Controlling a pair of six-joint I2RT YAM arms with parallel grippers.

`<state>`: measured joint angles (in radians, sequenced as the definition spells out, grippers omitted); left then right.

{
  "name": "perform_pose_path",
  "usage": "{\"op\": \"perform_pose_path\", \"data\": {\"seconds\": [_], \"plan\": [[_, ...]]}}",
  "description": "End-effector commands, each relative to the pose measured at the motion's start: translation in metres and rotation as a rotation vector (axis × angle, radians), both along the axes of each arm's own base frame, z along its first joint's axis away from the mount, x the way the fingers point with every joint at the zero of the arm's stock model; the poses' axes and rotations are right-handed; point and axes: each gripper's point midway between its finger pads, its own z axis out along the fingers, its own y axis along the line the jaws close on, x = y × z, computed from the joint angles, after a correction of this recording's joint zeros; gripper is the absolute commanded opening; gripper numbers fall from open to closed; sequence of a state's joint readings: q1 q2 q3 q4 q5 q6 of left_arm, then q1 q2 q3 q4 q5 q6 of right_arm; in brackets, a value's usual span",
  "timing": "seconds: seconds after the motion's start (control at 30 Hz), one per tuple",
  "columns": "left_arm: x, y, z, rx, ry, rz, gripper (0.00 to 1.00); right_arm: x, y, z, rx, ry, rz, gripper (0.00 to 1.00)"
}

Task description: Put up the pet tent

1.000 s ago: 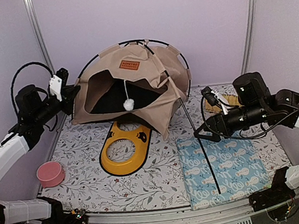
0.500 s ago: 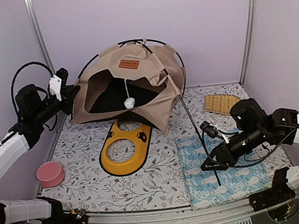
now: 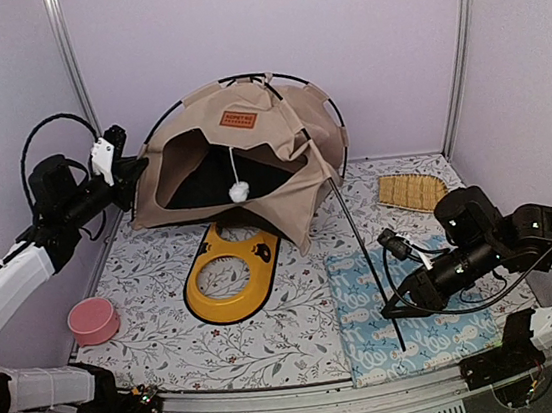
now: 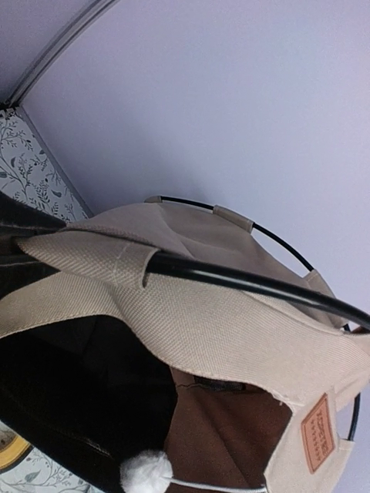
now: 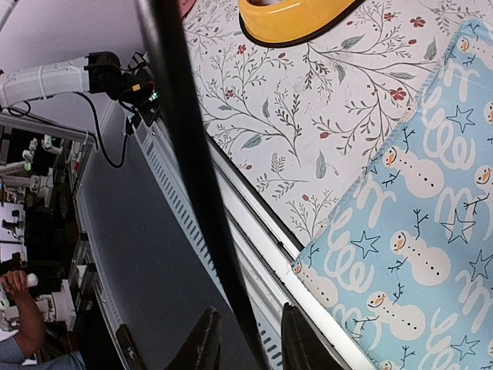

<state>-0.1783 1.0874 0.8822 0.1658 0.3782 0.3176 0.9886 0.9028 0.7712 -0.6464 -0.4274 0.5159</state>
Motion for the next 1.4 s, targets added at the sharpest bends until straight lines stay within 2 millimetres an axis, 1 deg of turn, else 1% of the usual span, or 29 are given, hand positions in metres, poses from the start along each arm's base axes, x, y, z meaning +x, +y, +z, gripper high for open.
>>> {"op": "perform_pose_path", "data": {"seconds": [0.0, 0.03, 0.07, 0.13, 0.23, 0.33, 0.37, 0.43, 0.47, 0.5, 0.57, 0.63, 0.73, 0.8, 0.9, 1.1, 1.2, 1.27, 1.37], "plan": [[-0.001, 0.003, 0.042, -0.047, -0.11, -0.001, 0.0, -0.002, 0.001, -0.005, -0.013, 0.007, 0.012, 0.22], [0.0, 0.003, 0.042, -0.048, -0.109, -0.001, 0.0, -0.002, 0.002, -0.005, -0.009, 0.006, 0.017, 0.2], [0.0, 0.003, 0.042, -0.052, -0.108, -0.002, 0.0, -0.002, 0.003, -0.005, -0.008, 0.008, 0.021, 0.15], [0.002, 0.002, 0.042, -0.058, -0.102, -0.005, 0.0, -0.003, 0.006, -0.006, -0.003, 0.01, 0.032, 0.11], [0.007, 0.0, 0.042, -0.08, -0.081, -0.012, 0.0, -0.003, 0.011, -0.005, 0.011, 0.01, 0.05, 0.01], [0.014, -0.001, 0.04, -0.113, -0.053, -0.011, 0.0, 0.001, 0.02, 0.004, 0.046, -0.008, 0.058, 0.0], [0.017, 0.0, 0.039, -0.121, -0.047, 0.0, 0.02, 0.003, 0.024, 0.009, 0.065, -0.019, 0.06, 0.0], [0.021, 0.003, 0.039, -0.135, -0.042, 0.022, 0.15, 0.007, 0.031, 0.019, 0.107, -0.039, 0.06, 0.0], [0.023, 0.005, 0.04, -0.14, -0.046, 0.037, 0.27, 0.009, 0.035, 0.025, 0.133, -0.051, 0.059, 0.0], [0.024, 0.007, 0.041, -0.146, -0.051, 0.053, 0.36, 0.011, 0.038, 0.031, 0.159, -0.063, 0.054, 0.0], [0.027, 0.011, 0.046, -0.16, -0.064, 0.075, 0.51, 0.016, 0.045, 0.042, 0.209, -0.083, 0.039, 0.0], [0.027, 0.011, 0.053, -0.174, -0.072, 0.082, 0.62, 0.022, 0.051, 0.052, 0.255, -0.1, 0.022, 0.0], [0.022, 0.005, 0.066, -0.19, -0.09, 0.081, 0.69, 0.031, 0.061, 0.061, 0.3, -0.115, -0.004, 0.0], [0.014, -0.006, 0.073, -0.198, -0.101, 0.066, 0.71, 0.035, 0.068, 0.065, 0.325, -0.121, -0.013, 0.0], [-0.003, -0.025, 0.077, -0.213, -0.102, 0.039, 0.71, 0.04, 0.08, 0.069, 0.356, -0.116, -0.008, 0.0], [-0.043, -0.06, 0.058, -0.285, -0.064, -0.034, 0.68, 0.05, 0.106, 0.077, 0.373, -0.122, 0.015, 0.0], [-0.057, -0.08, 0.04, -0.296, -0.021, -0.075, 0.66, 0.056, 0.116, 0.082, 0.39, -0.13, 0.019, 0.0], [-0.064, -0.089, 0.024, -0.304, 0.013, -0.084, 0.64, 0.059, 0.123, 0.087, 0.407, -0.131, 0.023, 0.0], [-0.074, -0.099, -0.005, -0.337, 0.073, -0.09, 0.61, 0.063, 0.134, 0.093, 0.431, -0.129, 0.03, 0.0]]}}
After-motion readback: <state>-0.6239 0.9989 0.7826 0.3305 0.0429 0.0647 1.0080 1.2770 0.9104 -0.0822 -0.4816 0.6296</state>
